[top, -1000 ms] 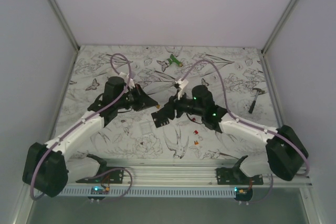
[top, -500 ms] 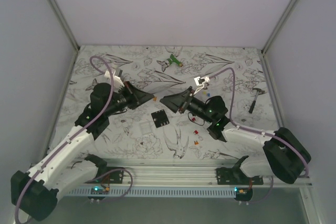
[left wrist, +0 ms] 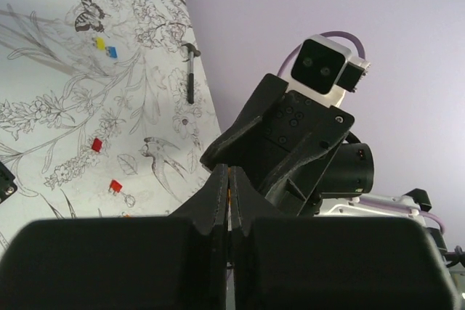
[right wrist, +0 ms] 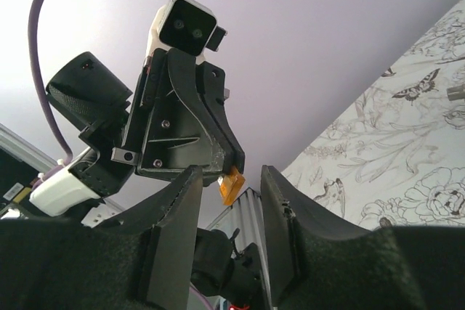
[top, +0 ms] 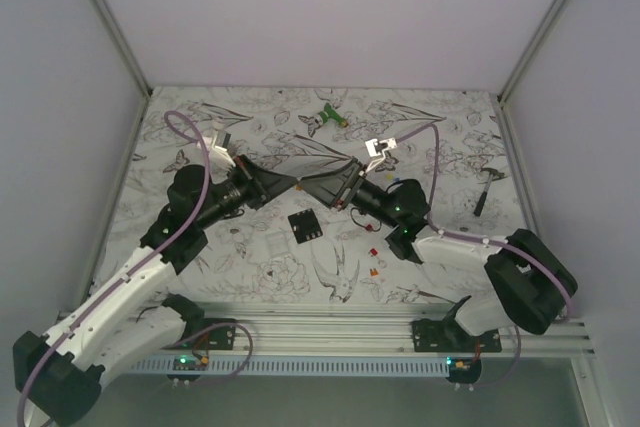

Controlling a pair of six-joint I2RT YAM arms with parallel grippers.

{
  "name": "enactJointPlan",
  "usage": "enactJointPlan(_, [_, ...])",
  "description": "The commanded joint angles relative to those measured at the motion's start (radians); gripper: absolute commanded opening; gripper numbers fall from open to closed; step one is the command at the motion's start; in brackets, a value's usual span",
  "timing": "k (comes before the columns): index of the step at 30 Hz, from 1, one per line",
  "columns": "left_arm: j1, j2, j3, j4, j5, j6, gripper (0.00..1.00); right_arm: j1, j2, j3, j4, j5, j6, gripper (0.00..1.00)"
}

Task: Snap on the fuse box
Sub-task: Install the fuse at the fuse box base.

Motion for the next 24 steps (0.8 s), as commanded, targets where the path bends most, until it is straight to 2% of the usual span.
enactJointPlan(1, [-0.012,-0.021,-0.017,0.071,-0.020,-0.016,0.00,0.014,0.026,0.043,0.091,-0.033,0.041,0.42])
enactJointPlan(12, [-0.014,-0.048,-0.048,0.096,-0.052,-0.026,0.00,0.014,0.066,0.044,0.157,-0.066,0.082,0.30])
enactJointPlan(24, [-0.014,-0.042,-0.070,0.109,-0.063,-0.019,0.00,0.011,0.083,0.052,0.139,-0.074,0.067,0.09])
